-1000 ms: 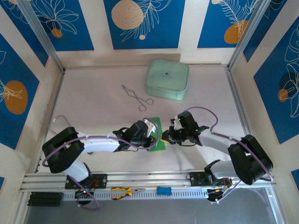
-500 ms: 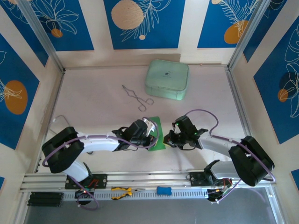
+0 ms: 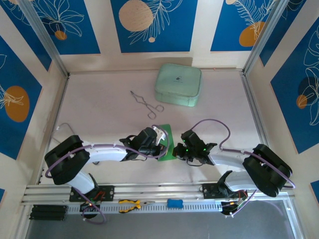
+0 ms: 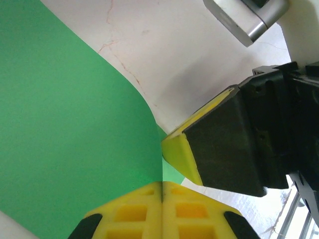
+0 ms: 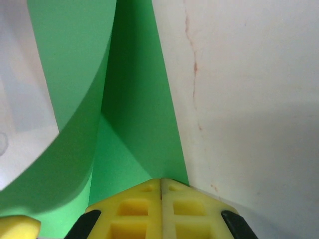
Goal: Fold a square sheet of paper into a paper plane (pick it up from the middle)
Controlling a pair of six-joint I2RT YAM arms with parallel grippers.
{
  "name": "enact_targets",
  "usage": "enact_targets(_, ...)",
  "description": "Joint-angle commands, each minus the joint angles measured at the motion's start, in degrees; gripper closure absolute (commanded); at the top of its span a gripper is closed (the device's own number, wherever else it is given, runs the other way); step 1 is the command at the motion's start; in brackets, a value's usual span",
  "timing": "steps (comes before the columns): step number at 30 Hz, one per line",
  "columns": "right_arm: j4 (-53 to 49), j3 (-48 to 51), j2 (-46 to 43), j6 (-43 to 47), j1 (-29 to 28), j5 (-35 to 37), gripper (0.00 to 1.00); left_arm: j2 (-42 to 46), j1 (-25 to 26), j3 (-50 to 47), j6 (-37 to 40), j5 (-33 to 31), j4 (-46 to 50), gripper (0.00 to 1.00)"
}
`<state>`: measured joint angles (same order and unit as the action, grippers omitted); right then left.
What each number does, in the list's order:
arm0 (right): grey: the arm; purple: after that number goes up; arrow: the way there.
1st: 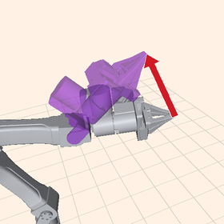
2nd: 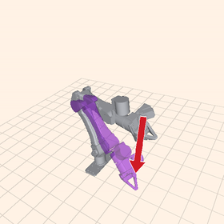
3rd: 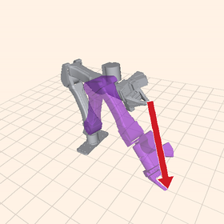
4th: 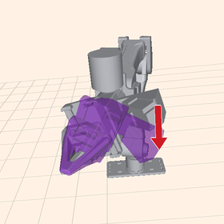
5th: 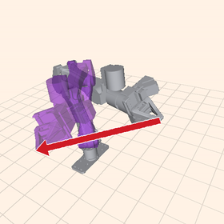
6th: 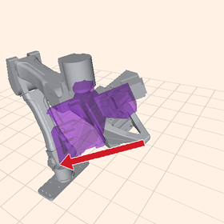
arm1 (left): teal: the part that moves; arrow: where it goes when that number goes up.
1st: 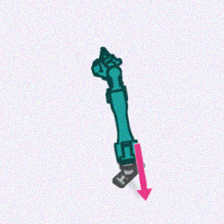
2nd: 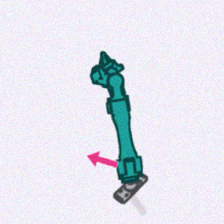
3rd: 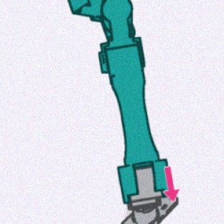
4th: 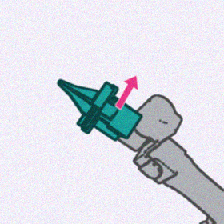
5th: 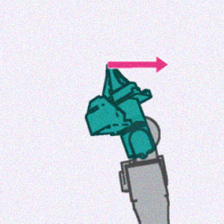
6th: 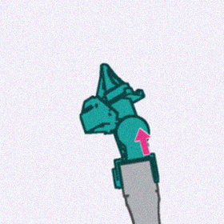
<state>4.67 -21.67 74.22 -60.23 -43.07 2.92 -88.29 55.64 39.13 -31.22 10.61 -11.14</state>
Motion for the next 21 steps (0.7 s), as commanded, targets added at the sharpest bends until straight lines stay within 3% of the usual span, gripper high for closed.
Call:
enact_targets(1, 1.4, 0.5, 0.5, -0.9, 0.0, 1.0, 1.00, -0.1, -0.5, 0.9, -0.1, 1.5, -0.4, 1.00)
enact_targets(8, 2.3, -0.3, 3.5, -0.6, 0.6, -2.3, 1.00, -0.5, -0.5, 1.1, -0.1, 1.9, -0.4, 1.00)
enact_targets(21, -6.5, -2.1, 4.2, 1.2, 1.9, -1.5, 1.00, -1.1, -3.0, 1.1, 1.3, 2.8, 1.9, 1.00)
